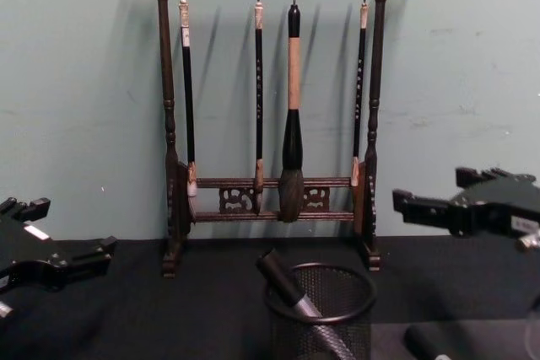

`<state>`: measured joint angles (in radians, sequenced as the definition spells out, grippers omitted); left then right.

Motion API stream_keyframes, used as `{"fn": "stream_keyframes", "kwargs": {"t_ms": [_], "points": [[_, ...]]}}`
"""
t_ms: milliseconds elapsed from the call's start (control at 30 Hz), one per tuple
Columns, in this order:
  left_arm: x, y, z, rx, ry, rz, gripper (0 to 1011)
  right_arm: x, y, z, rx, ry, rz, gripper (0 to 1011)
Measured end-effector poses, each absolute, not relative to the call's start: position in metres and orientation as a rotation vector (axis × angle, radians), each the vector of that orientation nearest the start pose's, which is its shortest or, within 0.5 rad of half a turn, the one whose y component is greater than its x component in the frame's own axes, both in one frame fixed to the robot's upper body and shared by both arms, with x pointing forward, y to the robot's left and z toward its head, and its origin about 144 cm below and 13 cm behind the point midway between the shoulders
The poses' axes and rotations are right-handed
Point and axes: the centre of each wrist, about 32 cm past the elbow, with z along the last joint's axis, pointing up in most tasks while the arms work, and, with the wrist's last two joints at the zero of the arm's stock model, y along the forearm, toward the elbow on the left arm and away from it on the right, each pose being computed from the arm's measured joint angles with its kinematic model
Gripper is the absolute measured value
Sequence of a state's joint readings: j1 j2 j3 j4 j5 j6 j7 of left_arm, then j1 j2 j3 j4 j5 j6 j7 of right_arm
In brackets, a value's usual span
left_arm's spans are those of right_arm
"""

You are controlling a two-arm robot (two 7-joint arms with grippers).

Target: Pick up the water-based marker from the table and place it into the pen holder.

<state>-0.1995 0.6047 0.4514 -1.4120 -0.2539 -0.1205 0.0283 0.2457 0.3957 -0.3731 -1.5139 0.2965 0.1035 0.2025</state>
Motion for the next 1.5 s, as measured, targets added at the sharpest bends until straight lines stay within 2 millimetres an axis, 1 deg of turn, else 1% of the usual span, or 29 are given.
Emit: {"fn": "stream_keyframes", "kwargs": {"t_ms": [133,167,200,333,567,733,1033,1500], "points": [[0.489,0.310,1.140,0.304,-0.285,1.248,1001,0.503,-0.242,1.185,-0.186,-0.064,-1.064,1000],[0.489,0.310,1.140,0.304,-0.285,1.248,1001,0.497,-0.243,1.184,-0.206,-0.050,-1.068,1000],[0.489,0.310,1.140,0.304,-0.285,1.248,1001,0.497,-0.243,1.184,-0.206,-0.050,-1.068,1000],[0.489,0.310,1.140,0.304,-0.285,1.248,1001,0.486,-0.243,1.183,-0.240,-0.022,-1.074,1000],[0.489,0.310,1.140,0.304,-0.285,1.248,1001,0.471,-0.238,1.181,-0.301,0.018,-1.083,1000],[0.489,0.310,1.140,0.304,-0.285,1.248,1001,0.464,-0.233,1.177,-0.344,0.037,-1.085,1000],[0.489,0.310,1.140,0.304,-0.285,1.248,1001,0.463,-0.225,1.171,-0.395,0.072,-1.084,1000],[0.489,0.310,1.140,0.304,-0.285,1.248,1001,0.472,-0.221,1.159,-0.462,0.150,-1.078,1000]]}}
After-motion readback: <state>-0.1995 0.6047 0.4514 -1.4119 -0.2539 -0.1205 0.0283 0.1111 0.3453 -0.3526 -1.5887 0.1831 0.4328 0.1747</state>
